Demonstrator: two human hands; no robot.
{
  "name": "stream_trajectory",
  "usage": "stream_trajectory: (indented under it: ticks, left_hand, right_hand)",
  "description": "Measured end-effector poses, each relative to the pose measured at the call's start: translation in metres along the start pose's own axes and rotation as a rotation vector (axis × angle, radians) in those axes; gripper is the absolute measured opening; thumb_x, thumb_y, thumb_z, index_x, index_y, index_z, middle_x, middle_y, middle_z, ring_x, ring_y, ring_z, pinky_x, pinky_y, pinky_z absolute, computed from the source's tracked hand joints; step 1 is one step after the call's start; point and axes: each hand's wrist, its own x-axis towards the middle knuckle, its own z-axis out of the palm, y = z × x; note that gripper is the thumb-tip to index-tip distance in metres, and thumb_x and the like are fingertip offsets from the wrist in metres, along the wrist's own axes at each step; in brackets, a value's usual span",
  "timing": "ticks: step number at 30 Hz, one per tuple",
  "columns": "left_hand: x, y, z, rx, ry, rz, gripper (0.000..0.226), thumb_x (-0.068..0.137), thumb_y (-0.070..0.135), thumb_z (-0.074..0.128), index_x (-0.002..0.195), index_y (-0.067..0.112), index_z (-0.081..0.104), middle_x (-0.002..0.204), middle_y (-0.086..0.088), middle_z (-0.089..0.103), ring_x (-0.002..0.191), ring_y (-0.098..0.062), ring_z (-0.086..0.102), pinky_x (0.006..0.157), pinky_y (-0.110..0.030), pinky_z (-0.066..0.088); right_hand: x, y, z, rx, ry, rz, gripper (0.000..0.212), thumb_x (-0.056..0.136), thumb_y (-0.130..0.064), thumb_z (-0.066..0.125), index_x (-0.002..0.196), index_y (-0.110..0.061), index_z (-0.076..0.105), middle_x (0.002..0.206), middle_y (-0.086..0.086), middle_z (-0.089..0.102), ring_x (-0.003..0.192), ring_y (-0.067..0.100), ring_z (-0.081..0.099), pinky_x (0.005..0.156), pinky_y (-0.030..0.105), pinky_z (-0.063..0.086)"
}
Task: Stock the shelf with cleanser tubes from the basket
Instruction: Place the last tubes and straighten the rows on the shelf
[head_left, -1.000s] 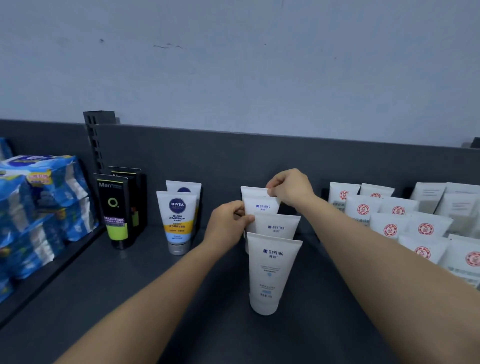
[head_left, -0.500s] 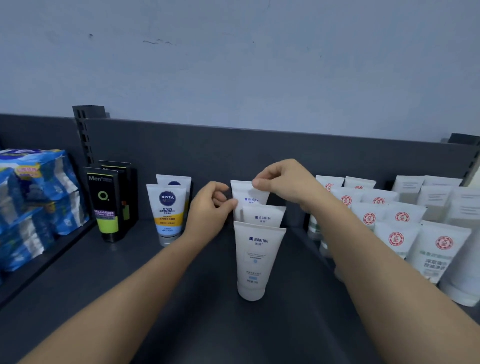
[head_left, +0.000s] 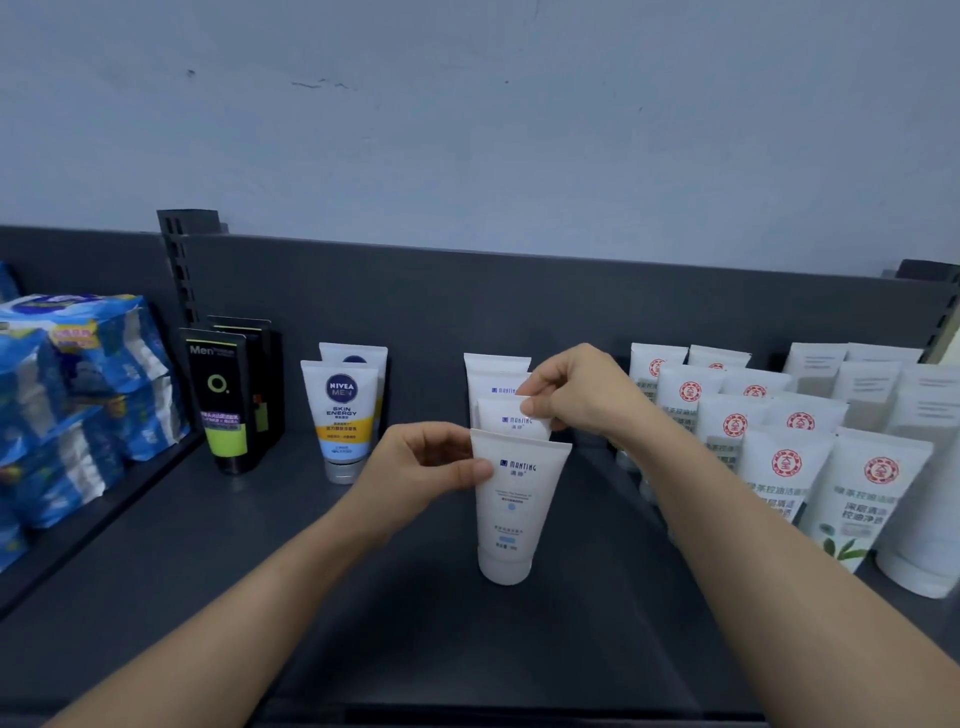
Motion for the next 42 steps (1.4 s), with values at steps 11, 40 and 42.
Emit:
stream_trajectory:
  ticks: [11, 40, 42]
  left_hand:
    - [-0.007, 0.001, 0.007, 0.137, 0.105, 0.05, 0.011, 0.079, 0.005, 0.072, 0.088, 0.012, 0.073, 0.091, -0.011, 0.075, 0.087, -0.032, 0.07, 0.075, -0.038, 0.058]
    - [0.06, 0.068, 0.041, 0.64, 0.27, 0.159, 0.017, 0.087, 0.022, 0.068, 0.104, 0.022, 0.07, 0.093, 0.018, 0.063, 0.084, 0.005, 0.058, 0.076, -0.01, 0.041]
    - [0.076, 0.077, 0.057, 0.801, 0.181, 0.164, 0.022, 0.089, 0.026, 0.065, 0.111, 0.021, 0.069, 0.104, 0.014, 0.063, 0.097, -0.001, 0.057, 0.084, -0.014, 0.038]
  right_hand:
    - [0.004, -0.001, 0.012, -0.009, 0.043, -0.046, 0.012, 0.079, -0.011, 0.075, 0.082, -0.022, 0.076, 0.048, -0.021, 0.06, 0.053, -0.004, 0.056, 0.072, 0.024, 0.051]
    - [-0.026, -0.004, -0.09, -0.276, 0.161, -0.023, 0.014, 0.083, -0.02, 0.073, 0.097, -0.019, 0.075, 0.094, -0.006, 0.07, 0.092, 0.009, 0.063, 0.081, 0.025, 0.047]
    - [-0.024, 0.008, -0.106, -0.341, 0.155, 0.001, 0.015, 0.083, -0.02, 0.074, 0.098, -0.018, 0.075, 0.091, -0.006, 0.068, 0.092, 0.012, 0.064, 0.081, 0.026, 0.047]
